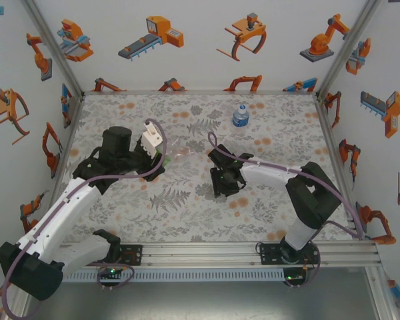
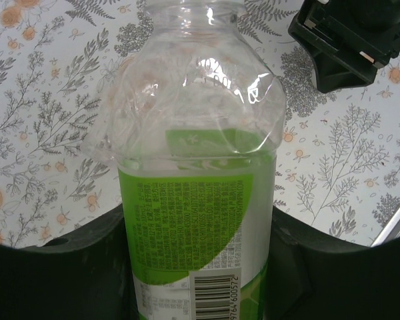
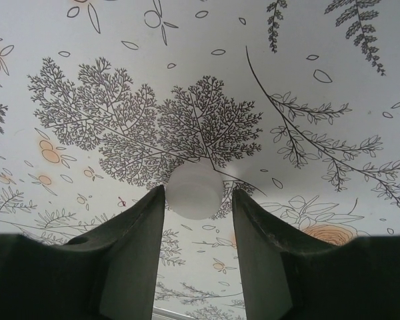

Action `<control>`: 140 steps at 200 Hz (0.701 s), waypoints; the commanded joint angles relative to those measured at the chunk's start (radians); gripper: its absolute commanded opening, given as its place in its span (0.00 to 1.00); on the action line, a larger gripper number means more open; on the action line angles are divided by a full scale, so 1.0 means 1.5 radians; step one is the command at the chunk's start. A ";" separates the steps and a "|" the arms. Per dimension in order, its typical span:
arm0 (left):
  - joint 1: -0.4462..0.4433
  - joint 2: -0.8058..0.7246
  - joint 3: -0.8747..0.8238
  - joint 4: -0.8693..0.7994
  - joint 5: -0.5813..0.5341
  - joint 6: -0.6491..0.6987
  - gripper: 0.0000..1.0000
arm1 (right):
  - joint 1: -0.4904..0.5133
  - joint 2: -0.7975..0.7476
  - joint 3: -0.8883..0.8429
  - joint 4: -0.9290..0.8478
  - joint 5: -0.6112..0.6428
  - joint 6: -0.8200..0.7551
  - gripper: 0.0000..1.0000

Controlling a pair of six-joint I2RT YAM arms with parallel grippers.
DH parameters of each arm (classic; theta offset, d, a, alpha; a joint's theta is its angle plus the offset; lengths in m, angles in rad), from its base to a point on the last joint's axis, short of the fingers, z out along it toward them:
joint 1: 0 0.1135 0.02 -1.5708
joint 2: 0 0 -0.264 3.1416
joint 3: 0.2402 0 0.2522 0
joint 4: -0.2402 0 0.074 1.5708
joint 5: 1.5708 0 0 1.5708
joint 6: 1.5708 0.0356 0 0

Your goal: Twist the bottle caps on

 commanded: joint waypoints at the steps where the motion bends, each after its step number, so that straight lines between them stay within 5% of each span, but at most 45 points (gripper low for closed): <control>1: 0.001 -0.006 0.008 0.005 0.017 -0.001 0.00 | 0.006 -0.007 0.013 -0.016 0.010 0.013 0.42; 140: 0.001 0.008 0.015 -0.001 0.029 -0.006 0.00 | 0.033 0.033 0.054 -0.062 0.054 0.001 0.39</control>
